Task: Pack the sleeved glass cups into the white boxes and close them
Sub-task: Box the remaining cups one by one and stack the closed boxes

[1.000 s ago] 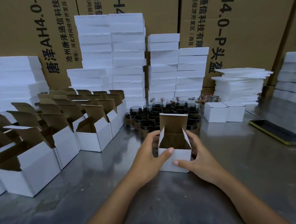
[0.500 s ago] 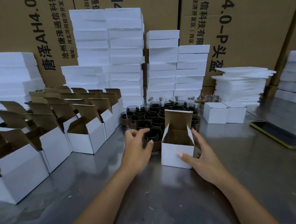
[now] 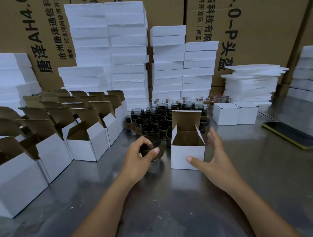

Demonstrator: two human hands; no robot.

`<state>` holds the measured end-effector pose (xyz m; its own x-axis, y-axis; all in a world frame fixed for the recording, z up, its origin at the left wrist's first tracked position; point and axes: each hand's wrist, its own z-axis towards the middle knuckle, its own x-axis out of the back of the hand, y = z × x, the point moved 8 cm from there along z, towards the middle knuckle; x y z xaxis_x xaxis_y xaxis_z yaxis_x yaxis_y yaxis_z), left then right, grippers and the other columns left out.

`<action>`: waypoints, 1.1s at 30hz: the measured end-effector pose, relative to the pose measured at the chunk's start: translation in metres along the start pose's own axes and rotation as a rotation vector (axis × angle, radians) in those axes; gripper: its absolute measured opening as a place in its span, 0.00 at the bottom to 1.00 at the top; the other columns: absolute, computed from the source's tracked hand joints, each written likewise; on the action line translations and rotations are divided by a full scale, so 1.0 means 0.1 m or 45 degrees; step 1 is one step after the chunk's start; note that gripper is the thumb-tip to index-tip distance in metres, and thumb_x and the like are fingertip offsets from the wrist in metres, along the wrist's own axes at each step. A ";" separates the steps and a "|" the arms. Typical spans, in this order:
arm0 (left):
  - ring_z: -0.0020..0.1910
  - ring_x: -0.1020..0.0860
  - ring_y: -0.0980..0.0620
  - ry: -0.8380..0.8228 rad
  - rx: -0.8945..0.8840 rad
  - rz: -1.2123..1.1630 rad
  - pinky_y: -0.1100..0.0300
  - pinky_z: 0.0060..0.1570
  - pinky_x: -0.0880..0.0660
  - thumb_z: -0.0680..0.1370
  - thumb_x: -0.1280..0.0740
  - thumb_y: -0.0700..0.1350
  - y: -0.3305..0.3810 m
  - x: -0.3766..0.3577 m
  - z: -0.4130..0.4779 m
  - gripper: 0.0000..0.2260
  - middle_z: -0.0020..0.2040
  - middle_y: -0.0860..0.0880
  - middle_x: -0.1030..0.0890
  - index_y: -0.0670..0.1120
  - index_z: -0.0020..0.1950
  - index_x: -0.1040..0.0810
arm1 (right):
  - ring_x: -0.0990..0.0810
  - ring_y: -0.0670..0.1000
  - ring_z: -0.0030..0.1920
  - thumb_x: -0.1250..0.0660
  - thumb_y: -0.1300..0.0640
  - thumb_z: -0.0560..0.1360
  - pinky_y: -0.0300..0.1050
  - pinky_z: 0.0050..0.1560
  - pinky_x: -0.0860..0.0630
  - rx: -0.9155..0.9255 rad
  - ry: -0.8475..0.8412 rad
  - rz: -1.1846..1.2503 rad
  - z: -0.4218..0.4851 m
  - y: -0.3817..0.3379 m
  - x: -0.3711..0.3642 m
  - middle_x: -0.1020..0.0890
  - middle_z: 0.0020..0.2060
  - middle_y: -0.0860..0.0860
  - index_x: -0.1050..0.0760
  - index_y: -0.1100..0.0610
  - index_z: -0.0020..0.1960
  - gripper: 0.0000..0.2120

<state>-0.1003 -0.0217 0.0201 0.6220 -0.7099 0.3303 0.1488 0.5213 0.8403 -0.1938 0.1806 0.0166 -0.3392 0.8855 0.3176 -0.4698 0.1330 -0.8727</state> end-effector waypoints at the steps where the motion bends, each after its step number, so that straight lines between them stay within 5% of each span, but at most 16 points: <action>1: 0.41 0.23 0.54 0.049 0.004 -0.086 0.65 0.39 0.26 0.74 0.29 0.42 0.04 0.04 -0.01 0.09 0.38 0.56 0.22 0.53 0.38 0.27 | 0.45 0.30 0.66 0.25 0.50 0.67 0.30 0.62 0.43 0.058 0.071 -0.016 -0.03 -0.05 0.04 0.43 0.67 0.32 0.53 0.42 0.75 0.48; 4: 0.41 0.19 0.60 0.180 0.067 -0.467 0.70 0.38 0.25 0.70 0.26 0.43 0.12 0.14 -0.05 0.11 0.40 0.60 0.17 0.56 0.44 0.24 | 0.39 0.31 0.67 0.27 0.55 0.70 0.21 0.60 0.43 0.262 0.305 -0.042 -0.12 -0.22 0.19 0.36 0.67 0.35 0.43 0.42 0.71 0.37; 8: 0.47 0.17 0.55 0.128 0.132 -0.810 0.62 0.44 0.21 0.66 0.23 0.48 0.19 0.12 -0.11 0.21 0.45 0.58 0.16 0.54 0.57 0.24 | 0.28 0.34 0.54 0.31 0.58 0.72 0.22 0.54 0.36 0.514 0.557 -0.071 -0.31 -0.51 0.28 0.25 0.52 0.38 0.31 0.47 0.58 0.17; 11: 0.49 0.17 0.51 -0.007 0.128 -0.961 0.61 0.43 0.21 0.63 0.25 0.50 0.26 0.02 -0.17 0.27 0.48 0.51 0.16 0.49 0.61 0.25 | 0.25 0.39 0.46 0.35 0.53 0.72 0.26 0.47 0.32 0.652 0.535 -0.071 -0.44 -0.72 0.15 0.24 0.45 0.41 0.29 0.46 0.53 0.10; 14: 0.50 0.18 0.49 -0.094 0.124 -0.956 0.56 0.46 0.20 0.58 0.23 0.54 0.29 -0.09 -0.23 0.31 0.50 0.47 0.16 0.48 0.59 0.22 | 0.23 0.42 0.48 0.36 0.43 0.71 0.30 0.45 0.28 0.570 0.272 -0.047 -0.47 -0.76 -0.19 0.23 0.47 0.39 0.32 0.36 0.54 0.12; 17: 0.51 0.19 0.47 -0.159 0.109 -0.846 0.54 0.50 0.21 0.59 0.24 0.56 0.29 -0.17 -0.27 0.24 0.48 0.49 0.16 0.53 0.53 0.19 | 0.23 0.41 0.52 0.34 0.35 0.65 0.33 0.47 0.26 0.293 0.102 0.134 -0.43 -0.59 -0.43 0.23 0.51 0.35 0.34 0.34 0.57 0.22; 23: 0.56 0.20 0.46 -0.271 0.097 -0.916 0.55 0.52 0.22 0.63 0.26 0.65 0.34 -0.24 -0.26 0.34 0.55 0.42 0.18 0.43 0.59 0.21 | 0.19 0.38 0.46 0.35 0.49 0.68 0.32 0.42 0.25 0.122 0.088 0.546 -0.33 -0.45 -0.40 0.18 0.45 0.35 0.28 0.45 0.55 0.15; 27: 0.55 0.20 0.48 -0.291 0.137 -0.990 0.59 0.48 0.23 0.69 0.28 0.51 0.33 -0.26 -0.26 0.21 0.54 0.44 0.18 0.44 0.59 0.22 | 0.18 0.46 0.46 0.41 0.48 0.71 0.40 0.42 0.21 -0.004 0.056 0.654 -0.31 -0.42 -0.39 0.15 0.44 0.47 0.23 0.50 0.54 0.15; 30: 0.53 0.20 0.49 -0.254 0.146 -0.951 0.58 0.48 0.22 0.63 0.23 0.53 0.32 -0.26 -0.26 0.27 0.52 0.45 0.18 0.44 0.58 0.23 | 0.18 0.49 0.47 0.35 0.41 0.71 0.41 0.42 0.22 -0.121 -0.022 0.720 -0.33 -0.40 -0.47 0.16 0.44 0.51 0.23 0.52 0.53 0.18; 33: 0.51 0.19 0.50 -0.253 0.144 -0.942 0.58 0.46 0.22 0.58 0.21 0.58 0.32 -0.26 -0.27 0.33 0.51 0.44 0.18 0.44 0.57 0.23 | 0.18 0.50 0.43 0.40 0.38 0.65 0.41 0.40 0.24 -0.160 -0.057 0.743 -0.33 -0.39 -0.50 0.16 0.43 0.53 0.22 0.54 0.52 0.24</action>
<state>-0.0906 0.0261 0.0270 0.2404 -0.9317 -0.2722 0.3857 -0.1657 0.9076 -0.1311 0.1457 0.0223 -0.5475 0.8089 -0.2143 -0.0963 -0.3153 -0.9441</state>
